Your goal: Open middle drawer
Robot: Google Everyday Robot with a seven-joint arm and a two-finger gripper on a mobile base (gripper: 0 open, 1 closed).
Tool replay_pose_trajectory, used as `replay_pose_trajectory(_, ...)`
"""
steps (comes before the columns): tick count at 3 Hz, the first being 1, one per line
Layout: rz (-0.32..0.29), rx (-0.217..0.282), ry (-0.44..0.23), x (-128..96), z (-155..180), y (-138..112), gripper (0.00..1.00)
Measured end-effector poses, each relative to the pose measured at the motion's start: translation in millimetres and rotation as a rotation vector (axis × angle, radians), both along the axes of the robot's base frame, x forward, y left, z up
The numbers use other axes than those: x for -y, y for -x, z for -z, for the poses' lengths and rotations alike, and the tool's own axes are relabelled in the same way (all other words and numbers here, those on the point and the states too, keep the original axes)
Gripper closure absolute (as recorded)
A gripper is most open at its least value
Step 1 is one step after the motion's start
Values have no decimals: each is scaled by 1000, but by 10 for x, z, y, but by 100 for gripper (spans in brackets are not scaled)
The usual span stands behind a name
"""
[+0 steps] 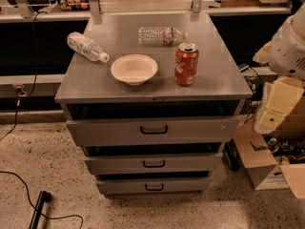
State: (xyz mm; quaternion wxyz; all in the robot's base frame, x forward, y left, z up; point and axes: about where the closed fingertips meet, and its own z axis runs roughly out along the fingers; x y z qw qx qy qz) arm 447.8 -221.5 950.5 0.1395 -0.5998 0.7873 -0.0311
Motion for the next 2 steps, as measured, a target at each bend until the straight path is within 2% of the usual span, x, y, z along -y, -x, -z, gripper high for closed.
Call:
replay_pose_trajectory(1,-47,9,-8,-105,185,106,0)
replay_pose_trajectory(2,-51,5,1,-33,385,173,0)
